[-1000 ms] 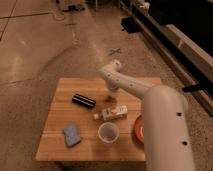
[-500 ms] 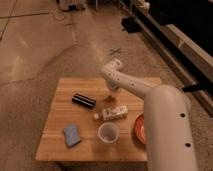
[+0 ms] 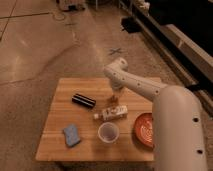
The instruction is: Place the pepper in the ceramic bowl
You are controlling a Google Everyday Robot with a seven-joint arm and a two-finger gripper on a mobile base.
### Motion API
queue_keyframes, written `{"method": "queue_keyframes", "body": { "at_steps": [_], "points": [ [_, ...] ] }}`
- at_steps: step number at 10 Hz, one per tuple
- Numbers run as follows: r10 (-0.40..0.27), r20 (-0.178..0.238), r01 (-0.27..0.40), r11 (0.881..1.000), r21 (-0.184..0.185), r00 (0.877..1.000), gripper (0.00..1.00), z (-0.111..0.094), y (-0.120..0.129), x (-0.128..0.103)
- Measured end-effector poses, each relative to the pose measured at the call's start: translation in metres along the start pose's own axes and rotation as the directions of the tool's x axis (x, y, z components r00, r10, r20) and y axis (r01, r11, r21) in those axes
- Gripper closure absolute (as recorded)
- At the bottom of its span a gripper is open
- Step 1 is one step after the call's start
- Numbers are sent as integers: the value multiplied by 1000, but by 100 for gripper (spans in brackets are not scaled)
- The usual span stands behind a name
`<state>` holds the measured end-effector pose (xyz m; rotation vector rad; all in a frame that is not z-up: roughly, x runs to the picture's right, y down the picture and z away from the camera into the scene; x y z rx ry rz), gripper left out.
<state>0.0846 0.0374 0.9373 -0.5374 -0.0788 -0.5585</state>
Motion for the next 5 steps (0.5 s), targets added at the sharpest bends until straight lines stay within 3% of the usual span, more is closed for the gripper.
{"method": "queue_keyframes", "body": {
  "at_steps": [5],
  "points": [
    [19,7,-19,1000,1,1000,78,-20,31,23]
  ]
}}
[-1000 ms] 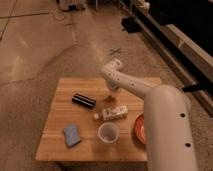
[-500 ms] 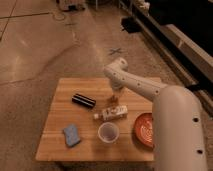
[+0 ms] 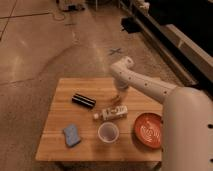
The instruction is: Place the pepper in the ceramic bowl
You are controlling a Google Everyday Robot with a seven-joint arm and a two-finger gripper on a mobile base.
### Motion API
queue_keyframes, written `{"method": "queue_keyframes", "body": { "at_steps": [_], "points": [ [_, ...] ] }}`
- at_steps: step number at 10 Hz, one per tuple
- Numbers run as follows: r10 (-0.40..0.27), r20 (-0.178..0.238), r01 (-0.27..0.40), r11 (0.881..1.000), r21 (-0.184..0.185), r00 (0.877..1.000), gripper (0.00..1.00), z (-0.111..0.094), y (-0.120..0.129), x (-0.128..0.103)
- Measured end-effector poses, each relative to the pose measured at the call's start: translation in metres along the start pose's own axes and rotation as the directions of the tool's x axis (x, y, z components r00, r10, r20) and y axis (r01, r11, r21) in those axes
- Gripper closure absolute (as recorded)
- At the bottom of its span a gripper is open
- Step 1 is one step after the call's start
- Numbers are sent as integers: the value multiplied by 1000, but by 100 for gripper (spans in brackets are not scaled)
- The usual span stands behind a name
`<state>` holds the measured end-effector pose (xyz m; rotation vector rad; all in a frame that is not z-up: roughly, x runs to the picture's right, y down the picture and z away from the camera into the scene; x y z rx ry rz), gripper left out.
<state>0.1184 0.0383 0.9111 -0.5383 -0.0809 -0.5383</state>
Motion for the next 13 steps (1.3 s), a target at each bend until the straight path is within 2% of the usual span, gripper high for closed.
{"method": "queue_keyframes", "body": {
  "at_steps": [4,6,7,10,13],
  "points": [
    [5,5,-5,1000,-2,1000,78,-10,11,1],
    [18,10,-18,1000,-4,1000,78,-17,36,12],
    [18,7,-18,1000,-3,1000,78,-19,39,16],
    [22,22,-22,1000,-1,1000,78,-28,43,10],
    [39,33,-39,999,-4,999,78,-38,72,9]
  ]
}}
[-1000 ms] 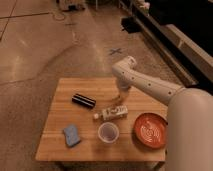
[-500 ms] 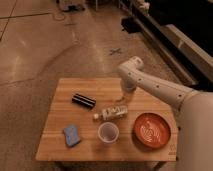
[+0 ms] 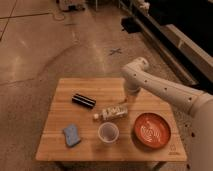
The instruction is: Place the pepper in the ceramic bowl
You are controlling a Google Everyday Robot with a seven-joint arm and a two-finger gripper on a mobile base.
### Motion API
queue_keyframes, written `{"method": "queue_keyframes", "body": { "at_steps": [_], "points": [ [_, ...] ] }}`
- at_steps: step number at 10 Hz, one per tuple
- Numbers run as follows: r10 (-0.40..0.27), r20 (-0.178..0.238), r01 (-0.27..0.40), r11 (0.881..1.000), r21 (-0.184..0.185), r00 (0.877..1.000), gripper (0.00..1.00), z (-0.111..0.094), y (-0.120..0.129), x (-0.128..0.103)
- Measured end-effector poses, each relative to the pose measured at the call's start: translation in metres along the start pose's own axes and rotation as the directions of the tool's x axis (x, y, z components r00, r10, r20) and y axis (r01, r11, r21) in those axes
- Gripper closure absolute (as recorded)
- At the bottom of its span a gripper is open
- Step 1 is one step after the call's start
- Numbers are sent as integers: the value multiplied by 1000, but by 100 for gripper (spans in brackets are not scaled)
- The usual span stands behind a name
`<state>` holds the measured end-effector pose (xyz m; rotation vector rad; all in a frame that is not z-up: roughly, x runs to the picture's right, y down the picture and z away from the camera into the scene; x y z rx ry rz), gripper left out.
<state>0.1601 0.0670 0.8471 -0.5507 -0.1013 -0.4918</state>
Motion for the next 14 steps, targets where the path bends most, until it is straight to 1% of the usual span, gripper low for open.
{"method": "queue_keyframes", "body": {
  "at_steps": [2,3,6,8,10,11,12,13,14],
  "points": [
    [8,4,-8,1000,2,1000,78,-1,9,7],
    [18,19,-18,1000,4,1000,78,-6,21,2],
    [43,29,-43,999,10,999,78,-12,50,3],
    [59,33,-60,998,15,998,78,-15,71,11],
    [68,49,-69,997,20,997,78,-19,87,5],
    [73,50,-74,997,18,996,78,-19,94,4],
    [74,52,-76,997,20,996,78,-19,103,-1],
    [74,54,-75,997,22,996,78,-19,111,-3],
    [76,52,-77,997,25,996,78,-19,118,3]
  ]
}}
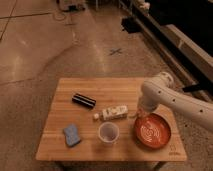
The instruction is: Place the pepper in the ceramic bowl
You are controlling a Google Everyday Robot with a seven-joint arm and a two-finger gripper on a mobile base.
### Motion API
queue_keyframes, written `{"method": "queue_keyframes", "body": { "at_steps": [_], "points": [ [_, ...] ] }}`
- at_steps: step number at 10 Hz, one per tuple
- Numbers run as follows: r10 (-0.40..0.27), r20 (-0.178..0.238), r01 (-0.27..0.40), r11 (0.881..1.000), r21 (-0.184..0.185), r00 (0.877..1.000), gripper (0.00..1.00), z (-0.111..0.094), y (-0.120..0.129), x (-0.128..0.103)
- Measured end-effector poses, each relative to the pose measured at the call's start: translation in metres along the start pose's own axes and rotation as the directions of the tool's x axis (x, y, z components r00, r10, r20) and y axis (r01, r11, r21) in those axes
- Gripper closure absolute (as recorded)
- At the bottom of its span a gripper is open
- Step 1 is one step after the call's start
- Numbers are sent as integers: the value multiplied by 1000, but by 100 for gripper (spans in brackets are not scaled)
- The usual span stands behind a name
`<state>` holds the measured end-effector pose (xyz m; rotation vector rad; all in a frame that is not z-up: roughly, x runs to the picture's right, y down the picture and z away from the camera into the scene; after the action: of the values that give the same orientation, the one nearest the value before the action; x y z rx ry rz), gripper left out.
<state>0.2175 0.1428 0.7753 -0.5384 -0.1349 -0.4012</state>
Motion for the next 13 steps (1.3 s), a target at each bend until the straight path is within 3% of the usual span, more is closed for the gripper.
{"method": "queue_keyframes", "body": {
  "at_steps": [13],
  "points": [
    [6,0,-6,1000,5,1000,78,12,14,-3]
  ]
}}
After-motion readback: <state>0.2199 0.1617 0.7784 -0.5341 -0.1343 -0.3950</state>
